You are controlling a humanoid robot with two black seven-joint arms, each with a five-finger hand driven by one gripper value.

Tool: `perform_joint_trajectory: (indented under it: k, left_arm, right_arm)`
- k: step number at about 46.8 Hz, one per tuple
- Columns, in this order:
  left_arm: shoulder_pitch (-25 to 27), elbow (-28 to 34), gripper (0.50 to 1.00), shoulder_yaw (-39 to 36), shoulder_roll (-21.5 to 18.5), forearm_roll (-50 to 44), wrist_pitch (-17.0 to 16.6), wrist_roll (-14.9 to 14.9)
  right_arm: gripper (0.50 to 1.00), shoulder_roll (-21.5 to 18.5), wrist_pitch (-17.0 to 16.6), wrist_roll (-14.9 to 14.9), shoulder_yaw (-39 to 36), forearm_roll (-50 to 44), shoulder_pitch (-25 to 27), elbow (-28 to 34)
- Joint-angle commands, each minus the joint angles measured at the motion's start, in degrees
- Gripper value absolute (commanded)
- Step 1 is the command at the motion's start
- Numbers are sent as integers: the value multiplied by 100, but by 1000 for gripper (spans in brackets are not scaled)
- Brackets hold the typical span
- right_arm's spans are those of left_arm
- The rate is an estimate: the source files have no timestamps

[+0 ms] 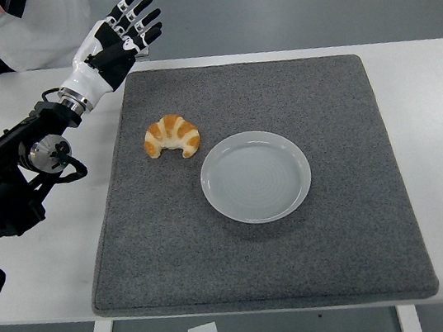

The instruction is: Place the bread on the plate

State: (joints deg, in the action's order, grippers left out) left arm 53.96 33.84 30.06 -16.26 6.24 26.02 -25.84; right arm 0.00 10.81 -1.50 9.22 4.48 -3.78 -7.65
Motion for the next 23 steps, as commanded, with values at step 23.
perform_joint_trajectory:
  k: [23]
  left_arm:
    - [9, -9, 996, 9, 0, -9, 0, 0]
  right_arm:
    - [952, 0, 0, 0, 1, 0, 0, 0]
